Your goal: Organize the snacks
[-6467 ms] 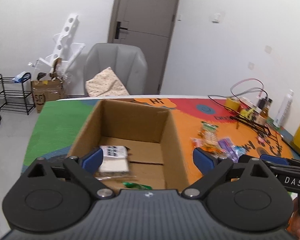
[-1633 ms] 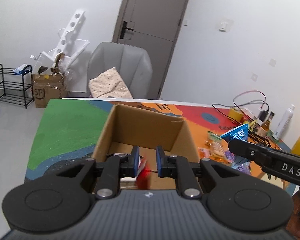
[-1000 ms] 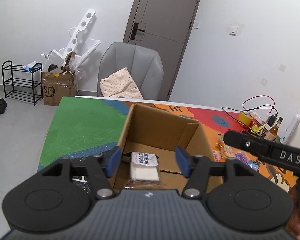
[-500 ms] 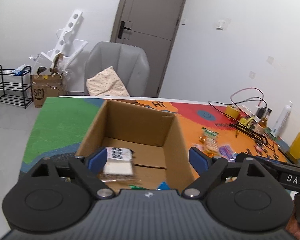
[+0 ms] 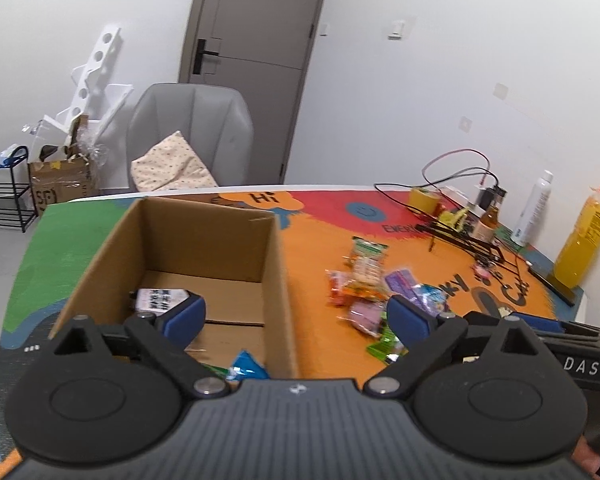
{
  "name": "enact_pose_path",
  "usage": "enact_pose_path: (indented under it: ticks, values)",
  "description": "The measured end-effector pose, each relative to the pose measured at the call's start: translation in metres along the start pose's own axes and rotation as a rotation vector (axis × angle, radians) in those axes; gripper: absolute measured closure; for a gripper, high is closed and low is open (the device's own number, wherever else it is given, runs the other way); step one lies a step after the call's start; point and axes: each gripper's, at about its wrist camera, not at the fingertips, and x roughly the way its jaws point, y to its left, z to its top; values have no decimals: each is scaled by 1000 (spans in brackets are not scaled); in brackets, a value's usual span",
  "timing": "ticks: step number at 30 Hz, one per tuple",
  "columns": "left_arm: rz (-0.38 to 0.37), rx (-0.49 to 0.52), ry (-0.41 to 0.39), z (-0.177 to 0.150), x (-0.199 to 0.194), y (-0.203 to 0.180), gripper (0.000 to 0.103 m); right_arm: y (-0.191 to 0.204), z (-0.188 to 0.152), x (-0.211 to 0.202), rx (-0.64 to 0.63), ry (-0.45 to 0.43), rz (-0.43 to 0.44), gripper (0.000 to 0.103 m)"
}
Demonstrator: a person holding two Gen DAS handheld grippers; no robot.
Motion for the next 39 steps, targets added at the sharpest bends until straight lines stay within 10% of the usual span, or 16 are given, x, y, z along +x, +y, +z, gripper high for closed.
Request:
enact_pose_path:
  ticks: [29, 39]
  values:
    - [-108, 54, 86, -17, 68, -74, 9, -98, -8, 18, 155, 11, -110, 24]
    - [-92, 28, 169, -24, 111, -84, 40, -115, -2, 44, 153, 58, -82, 31]
